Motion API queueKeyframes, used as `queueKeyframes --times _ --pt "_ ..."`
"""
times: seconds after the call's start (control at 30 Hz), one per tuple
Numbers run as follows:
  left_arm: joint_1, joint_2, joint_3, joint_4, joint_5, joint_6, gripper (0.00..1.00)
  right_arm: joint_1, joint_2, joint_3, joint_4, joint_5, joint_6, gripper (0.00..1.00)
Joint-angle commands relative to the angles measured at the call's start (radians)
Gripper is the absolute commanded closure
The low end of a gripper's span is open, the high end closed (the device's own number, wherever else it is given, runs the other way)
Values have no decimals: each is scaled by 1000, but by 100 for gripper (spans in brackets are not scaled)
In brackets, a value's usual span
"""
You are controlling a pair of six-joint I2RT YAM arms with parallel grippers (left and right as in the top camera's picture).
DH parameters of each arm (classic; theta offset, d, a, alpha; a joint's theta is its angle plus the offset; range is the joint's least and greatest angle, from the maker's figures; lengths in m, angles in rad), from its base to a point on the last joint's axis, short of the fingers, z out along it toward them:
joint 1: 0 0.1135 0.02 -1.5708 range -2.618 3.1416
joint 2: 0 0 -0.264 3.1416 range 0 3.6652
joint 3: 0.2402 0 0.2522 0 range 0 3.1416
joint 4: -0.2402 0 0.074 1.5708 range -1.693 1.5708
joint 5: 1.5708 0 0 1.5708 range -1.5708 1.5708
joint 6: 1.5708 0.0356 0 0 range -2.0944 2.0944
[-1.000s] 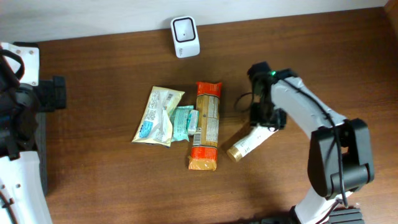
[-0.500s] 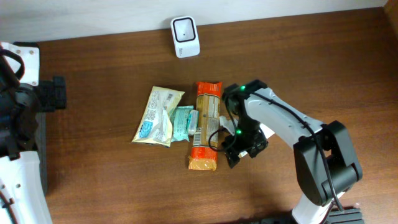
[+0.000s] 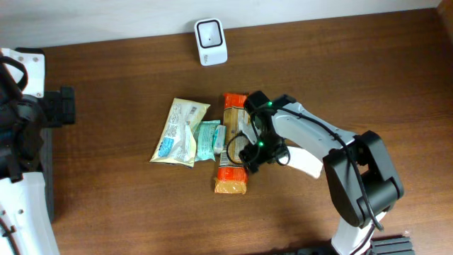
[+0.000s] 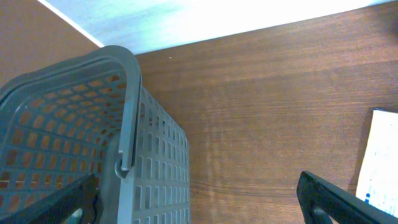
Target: Scan the item barcode
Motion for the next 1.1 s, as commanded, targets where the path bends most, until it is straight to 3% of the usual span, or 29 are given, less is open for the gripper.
queueKeyframes --times 0.0,0.13,0.23,0.33,0.4,0.47,0.6,0.9,1.07 --pt "4 -3 10 1 6 12 1 -38 9 -1 90 150 187 20" --pt "4 -3 10 0 6 12 1 -163 9 94 109 92 220 20" --pt "4 -3 10 -1 6 12 1 -238 -3 279 -51 -114 110 24" --pt "4 -3 10 -1 6 12 1 -302 -19 421 -214 -122 107 24" --pt "4 -3 10 -2 6 12 1 -345 -23 421 -283 -98 142 23" --pt "4 -3 10 -2 6 12 1 -369 -15 375 -335 19 191 18" --pt "4 -3 10 -2 6 12 1 -372 -15 208 -269 -32 174 18" --pt "4 -3 10 -2 6 12 1 -482 -35 -91 -48 -236 5 49" --pt "4 -3 10 -2 6 12 1 -570 -298 -182 56 -302 4 48"
